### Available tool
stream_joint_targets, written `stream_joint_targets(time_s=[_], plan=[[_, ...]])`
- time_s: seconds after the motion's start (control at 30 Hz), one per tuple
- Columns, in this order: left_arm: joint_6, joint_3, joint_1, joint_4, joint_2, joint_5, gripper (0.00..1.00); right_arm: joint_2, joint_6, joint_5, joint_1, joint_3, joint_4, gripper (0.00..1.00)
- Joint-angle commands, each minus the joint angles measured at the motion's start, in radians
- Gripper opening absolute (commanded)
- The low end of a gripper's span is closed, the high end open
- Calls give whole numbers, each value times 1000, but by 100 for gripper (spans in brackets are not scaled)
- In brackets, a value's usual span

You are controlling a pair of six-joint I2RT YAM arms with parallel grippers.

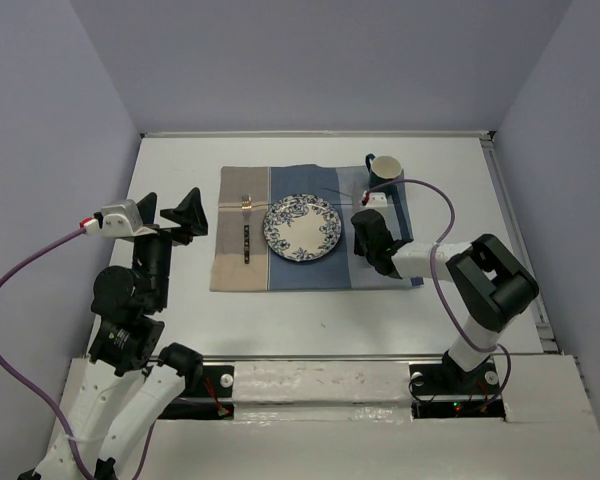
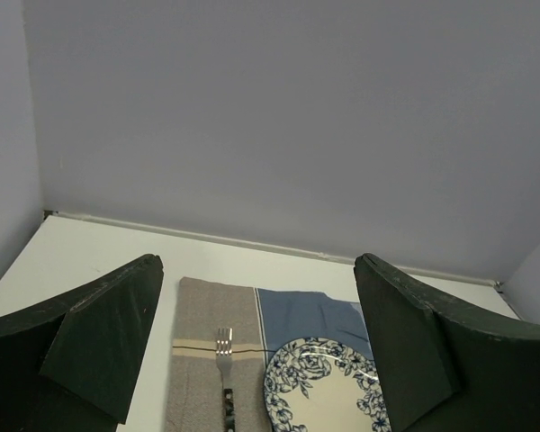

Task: Set the dinner table for one person

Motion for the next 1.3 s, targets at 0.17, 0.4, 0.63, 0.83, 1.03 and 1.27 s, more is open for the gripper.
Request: stream_joint_targets(time_s=[0.17,0.4,0.63,0.83,1.03,1.27], plan=[[0,-3,6,62,6,10,99,23,17,0,-15,25,11,3],[-2,-3,6,62,10,10,99,1,34,30,-15,44,-49,36],[-2,-4,6,62,10,5,99,-94,40,-10,-15,54,-106,47],[-3,-4,6,62,10,5,99,-274,3,-70,-15,76,-155,64],[-8,-9,6,65,8,26,99,-580,-46,-111,-15,57,-150,83],[7,-21,8,99,-12,89,99,-998,-75,-179,-15,-28,-8,100]])
